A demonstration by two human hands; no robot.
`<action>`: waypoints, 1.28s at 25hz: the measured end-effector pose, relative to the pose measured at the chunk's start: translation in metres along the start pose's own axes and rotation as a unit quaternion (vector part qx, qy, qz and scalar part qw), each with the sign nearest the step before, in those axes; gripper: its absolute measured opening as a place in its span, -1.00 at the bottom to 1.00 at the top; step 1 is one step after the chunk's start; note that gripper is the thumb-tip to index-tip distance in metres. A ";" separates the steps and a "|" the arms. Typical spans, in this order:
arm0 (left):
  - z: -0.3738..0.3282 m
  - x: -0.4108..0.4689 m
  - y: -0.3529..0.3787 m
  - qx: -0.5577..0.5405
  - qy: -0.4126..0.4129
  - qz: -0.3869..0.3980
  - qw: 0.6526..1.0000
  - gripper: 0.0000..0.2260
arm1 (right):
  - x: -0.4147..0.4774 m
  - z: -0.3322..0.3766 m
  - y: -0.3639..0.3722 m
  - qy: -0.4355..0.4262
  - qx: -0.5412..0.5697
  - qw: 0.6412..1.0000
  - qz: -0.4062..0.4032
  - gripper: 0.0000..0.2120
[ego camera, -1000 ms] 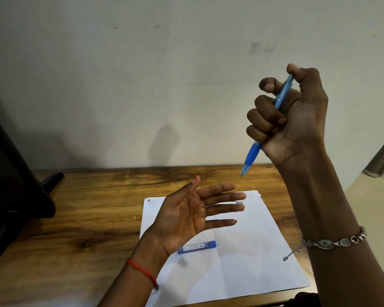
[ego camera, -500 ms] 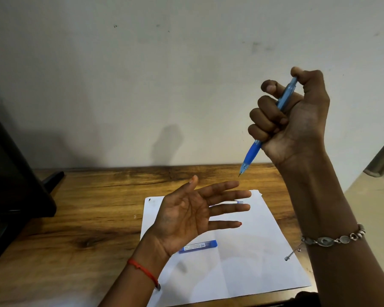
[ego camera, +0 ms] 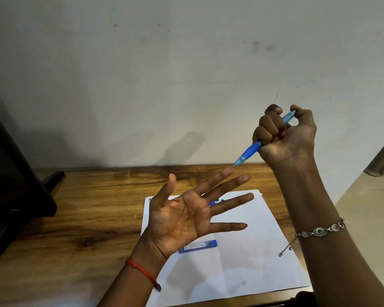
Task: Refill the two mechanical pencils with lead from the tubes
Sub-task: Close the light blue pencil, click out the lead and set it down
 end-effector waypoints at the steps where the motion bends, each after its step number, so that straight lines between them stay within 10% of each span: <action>1: 0.000 0.000 -0.001 0.001 -0.001 -0.002 1.000 -0.24 | 0.001 0.000 -0.001 -0.002 0.003 1.000 -0.004 -0.82; 32: -0.008 -0.004 -0.009 0.008 0.010 -0.018 1.000 -0.24 | 0.007 -0.009 -0.019 -0.017 0.025 0.999 -0.033 -0.61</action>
Point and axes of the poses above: each hand's wrist, its own x-axis towards the middle knuckle, its own y-axis out of the palm, z = x × y, the point moved 7 cm from there along x, towards the middle knuckle, and after that the axes turned 1 degree about -y, right-handed, at the moved point
